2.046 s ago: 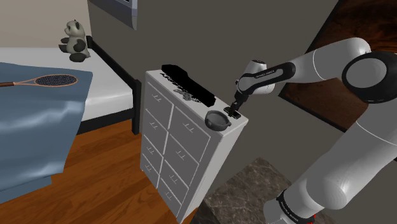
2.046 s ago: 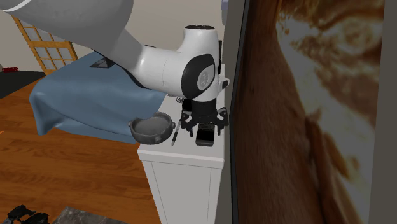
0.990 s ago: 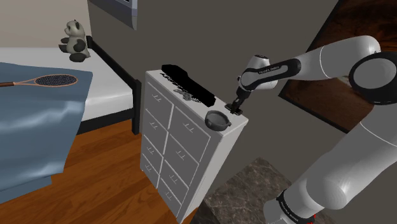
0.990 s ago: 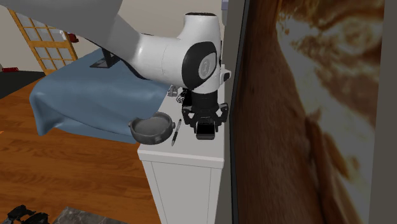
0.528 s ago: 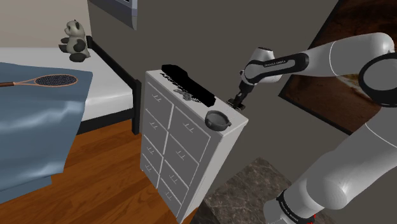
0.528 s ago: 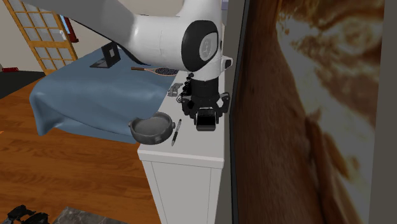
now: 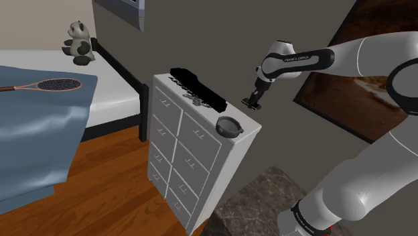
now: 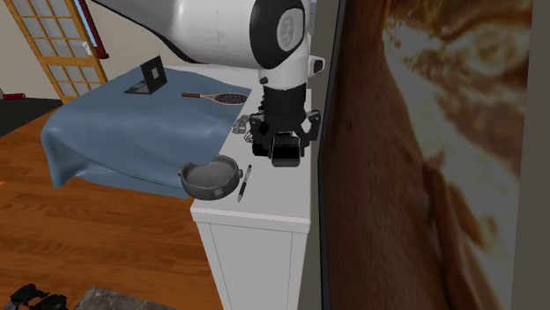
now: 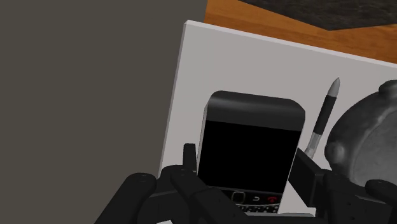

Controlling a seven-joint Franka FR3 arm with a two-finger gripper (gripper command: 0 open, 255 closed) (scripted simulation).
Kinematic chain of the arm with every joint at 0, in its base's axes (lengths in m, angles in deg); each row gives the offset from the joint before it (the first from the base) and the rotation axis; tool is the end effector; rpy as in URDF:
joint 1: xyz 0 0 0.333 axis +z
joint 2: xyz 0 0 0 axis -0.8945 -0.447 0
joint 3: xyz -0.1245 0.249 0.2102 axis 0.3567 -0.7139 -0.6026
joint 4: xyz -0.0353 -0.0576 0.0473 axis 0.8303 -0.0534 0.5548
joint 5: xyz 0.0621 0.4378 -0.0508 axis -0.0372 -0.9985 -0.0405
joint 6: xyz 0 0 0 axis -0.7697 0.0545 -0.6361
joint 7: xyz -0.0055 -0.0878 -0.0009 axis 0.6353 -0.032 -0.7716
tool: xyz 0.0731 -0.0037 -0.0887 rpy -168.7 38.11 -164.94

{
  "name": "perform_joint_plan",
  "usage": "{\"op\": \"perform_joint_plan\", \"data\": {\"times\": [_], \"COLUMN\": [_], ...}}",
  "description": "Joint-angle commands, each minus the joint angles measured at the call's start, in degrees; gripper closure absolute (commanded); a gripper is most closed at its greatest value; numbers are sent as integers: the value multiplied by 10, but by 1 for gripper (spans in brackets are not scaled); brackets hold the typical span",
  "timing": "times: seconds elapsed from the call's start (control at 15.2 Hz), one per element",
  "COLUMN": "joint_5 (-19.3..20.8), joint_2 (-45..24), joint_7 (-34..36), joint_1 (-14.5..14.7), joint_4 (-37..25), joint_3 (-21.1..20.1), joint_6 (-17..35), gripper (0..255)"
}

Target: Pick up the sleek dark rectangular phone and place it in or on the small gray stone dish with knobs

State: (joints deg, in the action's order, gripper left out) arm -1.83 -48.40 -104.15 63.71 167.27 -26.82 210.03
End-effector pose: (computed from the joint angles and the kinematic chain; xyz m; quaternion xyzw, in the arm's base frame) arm 0.5450 -0.1719 0.4345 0.9918 0.1233 0.0171 0.0270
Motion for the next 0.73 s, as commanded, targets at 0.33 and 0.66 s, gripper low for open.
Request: {"op": "perform_joint_plan", "data": {"times": [0.33, 0.66], "joint_5": [11, 15], "joint_2": [40, 79], "joint_7": [47, 121], "joint_1": [17, 45], "joint_4": [15, 54], "joint_3": [-25, -69], "joint_6": [-26, -31], "gripper": [255, 255]}}
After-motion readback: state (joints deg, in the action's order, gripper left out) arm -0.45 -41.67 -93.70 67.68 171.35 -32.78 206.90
